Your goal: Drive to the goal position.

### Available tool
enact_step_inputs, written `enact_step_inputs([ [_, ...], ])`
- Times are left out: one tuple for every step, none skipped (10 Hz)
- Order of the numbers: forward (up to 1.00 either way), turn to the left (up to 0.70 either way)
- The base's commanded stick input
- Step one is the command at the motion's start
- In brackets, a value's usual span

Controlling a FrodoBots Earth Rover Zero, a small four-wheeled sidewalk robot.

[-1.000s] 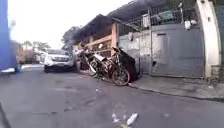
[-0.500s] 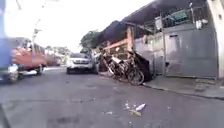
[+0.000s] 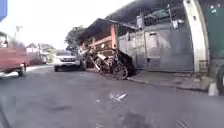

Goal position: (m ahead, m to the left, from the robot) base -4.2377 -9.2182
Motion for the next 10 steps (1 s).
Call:
enact_step_inputs([
  [0.58,-0.01],
  [0.89,-0.01],
  [0.97,-0.01],
  [0.97,-0.01],
  [0.96,-0.01],
  [0.95,-0.01],
  [0.94,-0.01],
  [0.93,-0.01],
  [0.93,-0.01],
  [0.93,-0.01],
])
